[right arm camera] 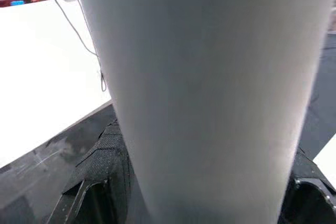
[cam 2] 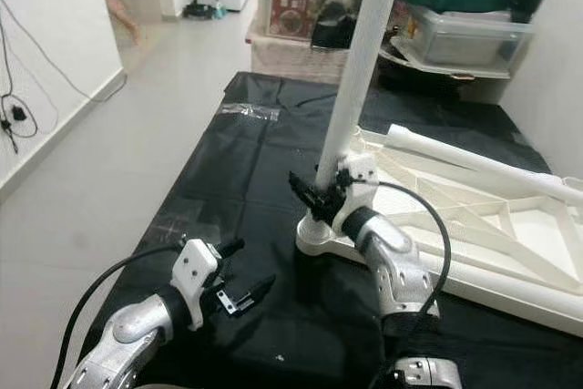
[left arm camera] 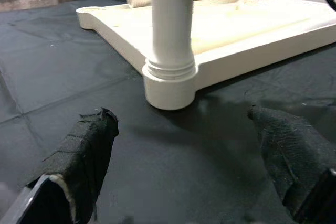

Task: Building children table

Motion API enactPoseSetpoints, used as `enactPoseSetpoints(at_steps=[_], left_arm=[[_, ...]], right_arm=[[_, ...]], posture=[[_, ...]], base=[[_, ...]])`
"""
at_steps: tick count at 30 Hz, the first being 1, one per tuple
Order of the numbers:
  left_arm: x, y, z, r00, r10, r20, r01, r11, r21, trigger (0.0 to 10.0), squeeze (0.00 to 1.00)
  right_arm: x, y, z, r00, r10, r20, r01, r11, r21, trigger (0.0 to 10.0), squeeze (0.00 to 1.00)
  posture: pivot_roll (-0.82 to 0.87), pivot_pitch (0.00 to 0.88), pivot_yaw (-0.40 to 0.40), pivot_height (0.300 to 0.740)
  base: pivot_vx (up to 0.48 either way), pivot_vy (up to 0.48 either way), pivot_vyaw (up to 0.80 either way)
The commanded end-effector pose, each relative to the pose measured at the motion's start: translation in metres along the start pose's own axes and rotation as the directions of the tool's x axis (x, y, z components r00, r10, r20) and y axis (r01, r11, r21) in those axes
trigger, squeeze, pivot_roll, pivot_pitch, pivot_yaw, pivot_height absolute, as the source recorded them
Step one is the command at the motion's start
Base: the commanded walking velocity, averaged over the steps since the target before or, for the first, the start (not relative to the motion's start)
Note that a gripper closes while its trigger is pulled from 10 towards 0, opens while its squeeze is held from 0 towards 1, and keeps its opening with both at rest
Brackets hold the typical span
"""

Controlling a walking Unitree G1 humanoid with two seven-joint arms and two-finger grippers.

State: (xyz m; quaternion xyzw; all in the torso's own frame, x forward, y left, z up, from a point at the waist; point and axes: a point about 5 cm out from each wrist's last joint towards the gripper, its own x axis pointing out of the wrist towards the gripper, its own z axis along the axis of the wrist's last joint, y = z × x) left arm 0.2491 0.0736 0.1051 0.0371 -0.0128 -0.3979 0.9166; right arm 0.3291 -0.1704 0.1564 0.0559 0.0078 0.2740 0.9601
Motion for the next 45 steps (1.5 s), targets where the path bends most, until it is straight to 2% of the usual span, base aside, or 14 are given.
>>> enactPoseSetpoints(at_steps=[1, 3, 4, 5, 6, 12, 22, 23, 37, 45], left_arm=[[0.001, -0.002, -0.004, 1.0, -0.01, -0.019, 0.009, 1.0, -0.007, 10.0, 0.0], [0.001, -0.002, -0.004, 1.0, -0.009, -0.019, 0.009, 1.0, -0.008, 10.0, 0.0], [0.001, -0.002, -0.004, 1.0, -0.008, -0.019, 0.008, 1.0, -0.008, 10.0, 0.0], [0.001, -0.002, -0.004, 1.0, -0.007, -0.018, 0.007, 1.0, -0.008, 10.0, 0.0], [0.001, -0.002, -0.003, 1.0, -0.005, -0.018, 0.005, 1.0, -0.008, 10.0, 0.0], [0.001, -0.001, -0.003, 1.0, -0.002, -0.017, 0.002, 1.0, -0.007, 10.0, 0.0], [0.001, 0.0, -0.002, 1.0, -0.004, -0.016, 0.004, 1.0, -0.011, 10.0, 0.0], [0.001, 0.0, -0.002, 1.0, -0.003, -0.016, 0.003, 1.0, -0.012, 10.0, 0.0], [0.001, 0.0, -0.002, 1.0, 0.001, -0.025, -0.001, 1.0, -0.01, 10.0, 0.0], [0.001, 0.001, -0.002, 1.0, 0.006, -0.029, -0.007, 1.0, -0.014, 10.0, 0.0]], right_arm=[[0.001, 0.003, 0.001, 1.0, 0.026, 0.011, -0.026, 1.0, -0.001, 10.0, 0.0], [0.001, 0.002, 0.002, 1.0, 0.023, 0.014, -0.023, 1.0, -0.001, 10.0, 0.0], [0.001, 0.001, 0.002, 1.0, 0.018, 0.011, -0.018, 1.0, 0.008, 8.3, 0.0], [0.002, 0.0, 0.003, 1.0, -0.006, 0.024, 0.006, 1.0, 0.003, 7.4, 0.0], [0.004, -0.002, 0.003, 0.999, -0.027, 0.031, 0.027, 1.0, 0.005, 0.0, 0.0], [0.006, -0.004, 0.006, 0.993, -0.087, 0.085, 0.085, 0.996, 0.029, 0.0, 0.0], [0.003, 0.003, 0.004, 0.995, -0.043, 0.092, 0.038, 0.998, 0.05, 0.0, 0.0], [0.003, 0.004, 0.002, 0.995, -0.043, 0.085, 0.039, 0.998, 0.048, 10.0, 0.0], [0.005, 0.003, 0.003, 0.996, -0.045, 0.083, 0.042, 0.999, 0.034, 10.0, 0.0], [0.006, 0.003, 0.005, 0.995, -0.045, 0.088, 0.042, 0.998, 0.036, 10.0, 0.0]], posture=[[0.18, 0.0, -0.085, 0.74], [0.18, 0.0, -0.085, 0.74], [0.18, 0.0, -0.083, 0.74], [0.18, 0.0, -0.088, 0.74], [0.18, 0.0, -0.087, 0.74], [0.18, 0.0, -0.088, 0.74], [0.18, 0.0, -0.084, 0.74], [0.18, 0.0, -0.084, 0.74], [0.19, 0.0, -0.084, 0.74], [0.19, 0.0, -0.083, 0.74]], base=[[0.0, 0.0, 0.0], [0.0, 0.0, 0.0], [0.0, 0.0, 0.0], [0.0, 0.0, 0.0], [0.0, 0.0, 0.0], [0.0, 0.0, 0.0], [0.0, 0.0, 0.0], [0.0, 0.0, 0.0], [0.0, 0.453, 0.0], [0.0, 0.0, 0.0]])
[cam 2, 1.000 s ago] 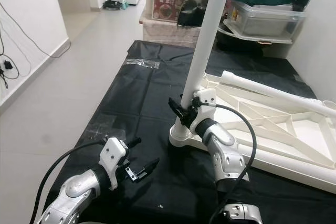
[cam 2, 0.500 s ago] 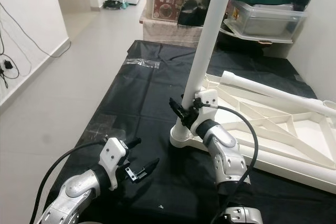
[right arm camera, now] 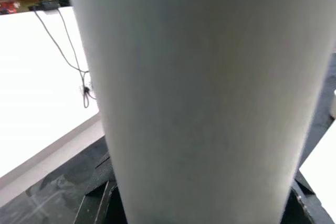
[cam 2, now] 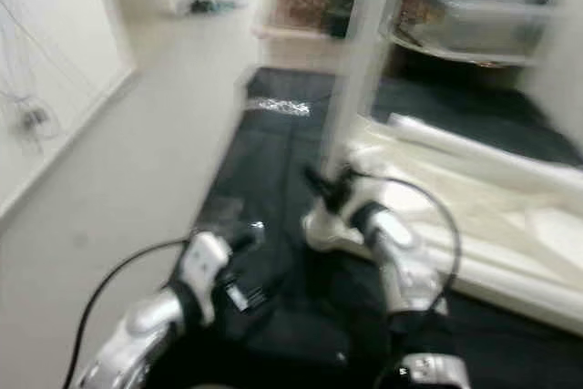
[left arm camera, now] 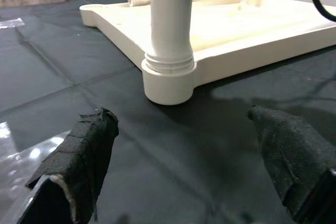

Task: Building children table

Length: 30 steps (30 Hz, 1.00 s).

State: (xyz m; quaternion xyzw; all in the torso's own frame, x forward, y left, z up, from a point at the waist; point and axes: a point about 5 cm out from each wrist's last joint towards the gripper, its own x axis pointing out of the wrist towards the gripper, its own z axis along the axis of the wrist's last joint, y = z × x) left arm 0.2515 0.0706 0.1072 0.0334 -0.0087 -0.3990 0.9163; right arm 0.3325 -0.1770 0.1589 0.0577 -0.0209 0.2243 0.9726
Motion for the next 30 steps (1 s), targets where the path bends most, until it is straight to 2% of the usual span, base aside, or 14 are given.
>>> enactPoseSetpoints(at_steps=[1, 8, 11, 17, 19, 24, 26, 27, 28, 29, 30], left_arm=[[-0.003, 0.001, -0.005, 1.0, 0.009, -0.025, -0.009, 1.0, -0.004, 10.0, 0.0], [-0.003, 0.001, -0.005, 1.0, 0.008, -0.028, -0.008, 1.0, -0.005, 10.0, 0.0], [-0.003, 0.001, -0.004, 1.0, 0.009, -0.029, -0.009, 1.0, -0.006, 10.0, 0.0], [-0.003, 0.0, -0.004, 1.0, 0.008, -0.03, -0.008, 1.0, -0.005, 10.0, 0.0], [-0.004, 0.0, -0.004, 0.999, 0.009, -0.031, -0.009, 1.0, -0.006, 10.0, 0.0], [-0.005, -0.001, -0.004, 0.999, 0.009, -0.031, -0.01, 1.0, -0.006, 10.0, 0.0], [-0.006, -0.001, -0.004, 0.999, 0.01, -0.031, -0.01, 1.0, -0.006, 10.0, 0.0], [-0.006, -0.001, -0.004, 0.999, 0.011, -0.032, -0.011, 1.0, -0.005, 10.0, 0.0], [-0.006, -0.001, -0.004, 0.999, 0.011, -0.032, -0.011, 1.0, -0.005, 10.0, 0.0], [-0.007, -0.001, -0.004, 0.999, 0.012, -0.032, -0.012, 1.0, -0.005, 10.0, 0.0], [-0.007, -0.001, -0.004, 0.999, 0.013, -0.033, -0.013, 1.0, -0.005, 10.0, 0.0]], right_arm=[[0.006, 0.011, 0.002, 0.998, 0.053, 0.026, -0.055, 0.997, 0.05, 10.0, 0.0], [0.002, 0.014, -0.003, 0.99, 0.137, -0.015, -0.136, 0.988, 0.068, 10.0, 0.0], [0.001, 0.016, -0.005, 0.978, 0.206, -0.037, -0.203, 0.976, 0.083, 10.0, 0.0], [0.006, 0.009, 0.0, 0.968, 0.246, -0.051, -0.242, 0.967, 0.078, 10.0, 0.0], [0.006, 0.008, 0.004, 0.946, 0.317, -0.071, -0.312, 0.947, 0.073, 10.0, 0.0], [0.006, 0.009, 0.008, 0.92, 0.379, -0.097, -0.375, 0.925, 0.05, 10.0, 0.0], [0.01, 0.006, 0.009, 0.93, 0.348, -0.117, -0.349, 0.937, 0.016, 10.0, 0.0], [0.015, 0.0, 0.01, 0.957, 0.263, -0.123, -0.267, 0.964, -0.014, 10.0, 0.0], [0.015, 0.0, 0.01, 0.957, 0.263, -0.123, -0.267, 0.964, -0.014, 10.0, 0.0], [0.02, -0.01, 0.009, 0.987, 0.094, -0.13, -0.101, 0.994, -0.041, 10.0, 0.0], [0.021, -0.021, 0.004, 0.985, -0.095, -0.143, 0.088, 0.995, -0.054, 10.0, 0.0]], posture=[[0.19, 0.0, -0.083, 0.74], [0.18, 0.0, -0.084, 0.74], [0.19, 0.0, -0.084, 0.74], [0.19, 0.0, -0.084, 0.74], [0.19, 0.0, -0.085, 0.74], [0.2, 0.0, -0.092, 0.74], [0.2, 0.0, -0.093, 0.74], [0.2, 0.0, -0.093, 0.74], [0.2, 0.0, -0.093, 0.74], [0.2, 0.0, -0.093, 0.74], [0.2, 0.0, -0.093, 0.74]], base=[[0.0, 0.0, 0.0], [0.0, 0.0, 0.0], [0.0, 0.0, 0.0], [0.0, 0.0, 0.0], [0.0, 0.0, 0.0], [0.0, 0.0, 0.0], [0.0, 0.0, 0.0], [0.0, 0.0, 0.0], [0.0, 0.0, 0.0], [0.0, 0.0, 0.0], [0.0, 0.0, 0.0]])
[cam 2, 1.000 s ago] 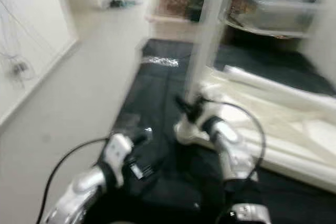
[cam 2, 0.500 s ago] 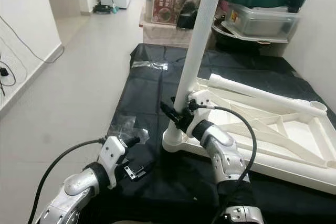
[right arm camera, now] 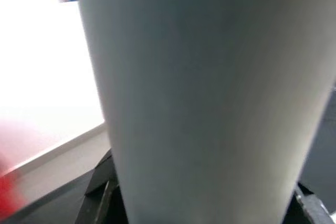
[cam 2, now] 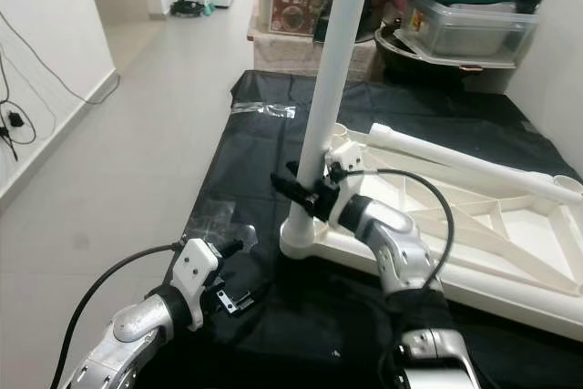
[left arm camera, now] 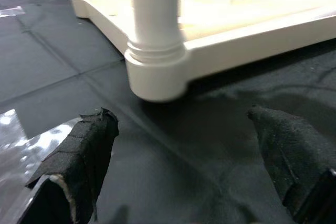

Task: Building children table

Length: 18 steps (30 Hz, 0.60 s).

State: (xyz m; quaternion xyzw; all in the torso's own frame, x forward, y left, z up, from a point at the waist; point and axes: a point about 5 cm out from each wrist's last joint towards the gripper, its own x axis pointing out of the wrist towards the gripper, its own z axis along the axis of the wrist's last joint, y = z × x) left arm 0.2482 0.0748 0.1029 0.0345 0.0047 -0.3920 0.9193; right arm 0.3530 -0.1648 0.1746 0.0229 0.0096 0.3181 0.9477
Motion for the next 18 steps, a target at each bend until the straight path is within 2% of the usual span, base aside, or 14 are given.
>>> enactPoseSetpoints(at_steps=[1, 2, 3, 4, 5, 7, 8, 9, 10, 11, 13, 15, 17, 18], left_arm=[[-0.002, -0.001, 0.0, 1.0, -0.001, -0.007, 0.001, 1.0, 0.004, 10.0, 0.0], [-0.002, -0.001, 0.0, 1.0, -0.002, -0.007, 0.002, 1.0, 0.004, 10.0, 0.0], [-0.002, -0.001, 0.0, 1.0, -0.002, -0.007, 0.002, 1.0, 0.004, 10.0, 0.0], [-0.002, -0.001, -0.001, 1.0, -0.003, -0.009, 0.003, 1.0, 0.003, 10.0, 0.0], [-0.002, -0.001, -0.001, 1.0, -0.003, -0.009, 0.003, 1.0, 0.003, 10.0, 0.0], [-0.002, -0.001, -0.001, 1.0, -0.01, -0.011, 0.01, 1.0, 0.002, 10.0, 0.0], [-0.001, -0.002, -0.001, 1.0, -0.012, -0.012, 0.012, 1.0, 0.002, 10.0, 0.0], [-0.001, -0.002, -0.001, 1.0, -0.012, -0.012, 0.012, 1.0, 0.002, 10.0, 0.0], [-0.001, -0.002, -0.001, 1.0, -0.013, -0.012, 0.013, 1.0, 0.002, 10.0, 0.0], [-0.001, -0.002, -0.001, 1.0, -0.013, -0.012, 0.013, 1.0, 0.002, 10.0, 0.0], [-0.001, -0.001, -0.001, 1.0, -0.013, -0.012, 0.013, 1.0, 0.004, 10.0, 0.0], [-0.001, -0.001, -0.001, 1.0, -0.012, -0.012, 0.012, 1.0, 0.004, 10.0, 0.0], [-0.001, -0.001, -0.001, 1.0, -0.012, -0.012, 0.012, 1.0, 0.004, 10.0, 0.0], [-0.001, -0.001, -0.001, 1.0, -0.012, -0.012, 0.012, 1.0, 0.004, 10.0, 0.0]], right_arm=[[-0.007, -0.023, -0.011, 0.958, -0.277, -0.069, 0.278, 0.961, 0.008, 10.0, 0.0], [-0.01, -0.03, -0.015, 0.904, -0.42, -0.083, 0.42, 0.907, -0.016, 10.0, 0.0], [-0.01, -0.03, -0.015, 0.904, -0.42, -0.083, 0.42, 0.907, -0.016, 10.0, 0.0], [-0.017, -0.035, -0.019, 0.82, -0.566, -0.08, 0.566, 0.824, -0.024, 10.0, 0.0], [-0.017, -0.035, -0.019, 0.82, -0.566, -0.08, 0.566, 0.824, -0.024, 10.0, 0.0], [-0.043, -0.033, -0.026, 0.561, -0.827, -0.05, 0.828, 0.561, -0.001, 10.0, 0.0], [-0.053, -0.029, -0.028, 0.467, -0.883, -0.049, 0.884, 0.467, 0.022, 10.0, 0.0], [-0.053, -0.029, -0.028, 0.467, -0.883, -0.049, 0.884, 0.467, 0.022, 10.0, 0.0], [-0.059, -0.026, -0.029, 0.425, -0.904, -0.05, 0.905, 0.424, 0.035, 10.0, 0.0], [-0.059, -0.026, -0.029, 0.425, -0.904, -0.05, 0.905, 0.424, 0.035, 10.0, 0.0], [-0.062, -0.009, -0.028, 0.351, -0.935, -0.051, 0.935, 0.348, 0.062, 10.0, 0.0], [-0.06, 0.0, -0.027, 0.335, -0.941, -0.048, 0.94, 0.33, 0.081, 10.0, 0.0], [-0.06, 0.0, -0.027, 0.335, -0.941, -0.048, 0.94, 0.33, 0.081, 10.0, 0.0], [-0.055, 0.009, -0.025, 0.354, -0.935, -0.036, 0.932, 0.349, 0.1, 10.0, 0.0]], posture=[[0.2, 0.0, -0.093, 0.74], [0.2, 0.0, -0.093, 0.74], [0.2, 0.0, -0.093, 0.74], [0.19, 0.0, -0.087, 0.74], [0.19, 0.0, -0.087, 0.74], [0.19, 0.0, -0.079, 0.74], [0.19, 0.0, -0.079, 0.74], [0.19, 0.0, -0.079, 0.74], [0.19, 0.0, -0.079, 0.74], [0.19, 0.0, -0.079, 0.74], [0.18, 0.0, -0.08, 0.74], [0.18, 0.0, -0.08, 0.74], [0.18, 0.0, -0.08, 0.74], [0.18, 0.0, -0.08, 0.74]], base=[[0.0, 0.0, 0.0], [0.0, 0.0, 0.0], [0.0, 0.0, 0.0], [0.0, 0.0, 0.0], [0.0, 0.0, 0.0], [0.0, 0.0, 0.0], [0.0, 0.0, 0.0], [0.0, 0.0, 0.0], [0.0, 0.0, 0.0], [0.0, 0.0, 0.0], [0.0, 0.0, 0.0], [0.0, 0.0, 0.0], [0.0, 0.0, 0.0], [0.0, 0.0, 0.0]])
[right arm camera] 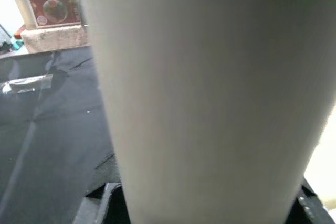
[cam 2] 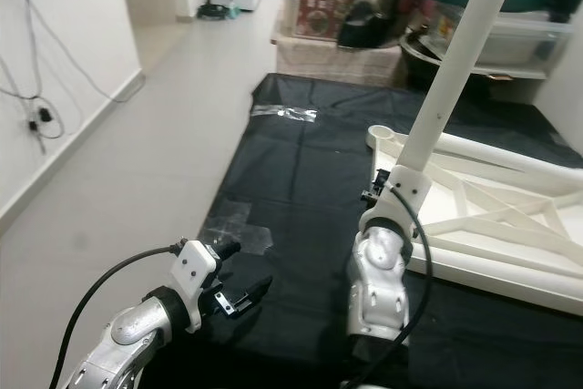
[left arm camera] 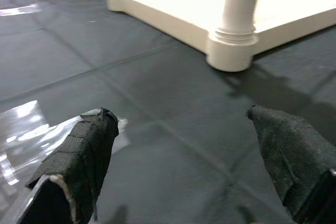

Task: Building children table

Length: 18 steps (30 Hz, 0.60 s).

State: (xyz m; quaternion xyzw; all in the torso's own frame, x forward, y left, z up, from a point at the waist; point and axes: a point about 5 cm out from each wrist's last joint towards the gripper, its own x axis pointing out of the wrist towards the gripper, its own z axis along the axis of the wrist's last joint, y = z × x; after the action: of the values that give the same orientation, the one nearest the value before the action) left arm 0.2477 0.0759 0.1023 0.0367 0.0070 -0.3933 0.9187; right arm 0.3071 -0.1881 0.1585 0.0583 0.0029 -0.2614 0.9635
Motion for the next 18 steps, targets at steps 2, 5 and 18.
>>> enactPoseSetpoints(at_steps=[2, 5, 18], left_arm=[[0.0, -0.001, 0.0, 1.0, -0.009, -0.006, 0.009, 1.0, 0.002, 10.0, 0.0], [0.001, -0.001, 0.0, 1.0, -0.009, -0.008, 0.009, 1.0, 0.001, 10.0, 0.0], [0.001, -0.001, 0.0, 1.0, -0.005, -0.011, 0.005, 1.0, 0.003, 10.0, 0.0]], right_arm=[[-0.006, 0.006, -0.009, 0.999, 0.005, -0.031, -0.004, 1.0, 0.019, 10.0, 1.0], [-0.01, 0.018, -0.009, 0.996, 0.088, 0.03, -0.089, 0.995, 0.035, 10.0, 1.0], [0.003, 0.004, 0.006, 0.855, 0.487, 0.178, -0.488, 0.872, -0.041, 10.0, 0.0]], posture=[[0.18, 0.0, -0.078, 0.74], [0.19, 0.0, -0.081, 0.74], [0.18, 0.0, -0.083, 0.74]], base=[[0.0, 0.0, 0.0], [0.0, 0.0, 0.0], [0.0, 0.0, 0.0]])
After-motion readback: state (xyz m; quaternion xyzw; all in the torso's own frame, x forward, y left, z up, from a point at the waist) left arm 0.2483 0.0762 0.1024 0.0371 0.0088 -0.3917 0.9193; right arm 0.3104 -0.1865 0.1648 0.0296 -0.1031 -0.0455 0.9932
